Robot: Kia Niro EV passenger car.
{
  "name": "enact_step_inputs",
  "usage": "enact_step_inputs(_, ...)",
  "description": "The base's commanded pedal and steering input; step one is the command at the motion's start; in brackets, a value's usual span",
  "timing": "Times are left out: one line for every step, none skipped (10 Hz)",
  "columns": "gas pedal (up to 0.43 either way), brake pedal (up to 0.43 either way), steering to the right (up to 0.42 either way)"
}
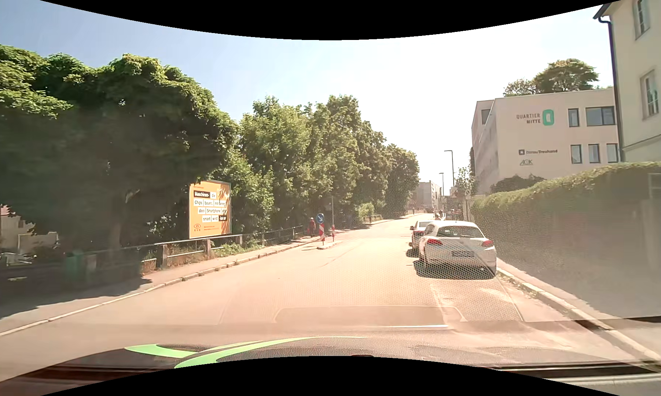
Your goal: Follow the waypoints while adhering to traffic rules and regulations
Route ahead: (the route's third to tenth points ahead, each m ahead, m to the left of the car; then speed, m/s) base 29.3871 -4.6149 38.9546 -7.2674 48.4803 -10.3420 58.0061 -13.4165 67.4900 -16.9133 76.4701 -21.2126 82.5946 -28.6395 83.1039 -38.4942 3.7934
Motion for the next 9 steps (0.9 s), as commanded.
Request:
enact_step_inputs(0.157, 0.000, -0.034)
enact_step_inputs(0.138, 0.000, -0.026)
enact_step_inputs(0.138, 0.000, -0.019)
enact_step_inputs(0.138, 0.000, -0.016)
enact_step_inputs(0.138, 0.000, -0.017)
enact_step_inputs(0.138, 0.000, -0.017)
enact_step_inputs(0.138, 0.000, -0.017)
enact_step_inputs(0.138, 0.000, -0.017)
enact_step_inputs(0.138, 0.000, -0.012)
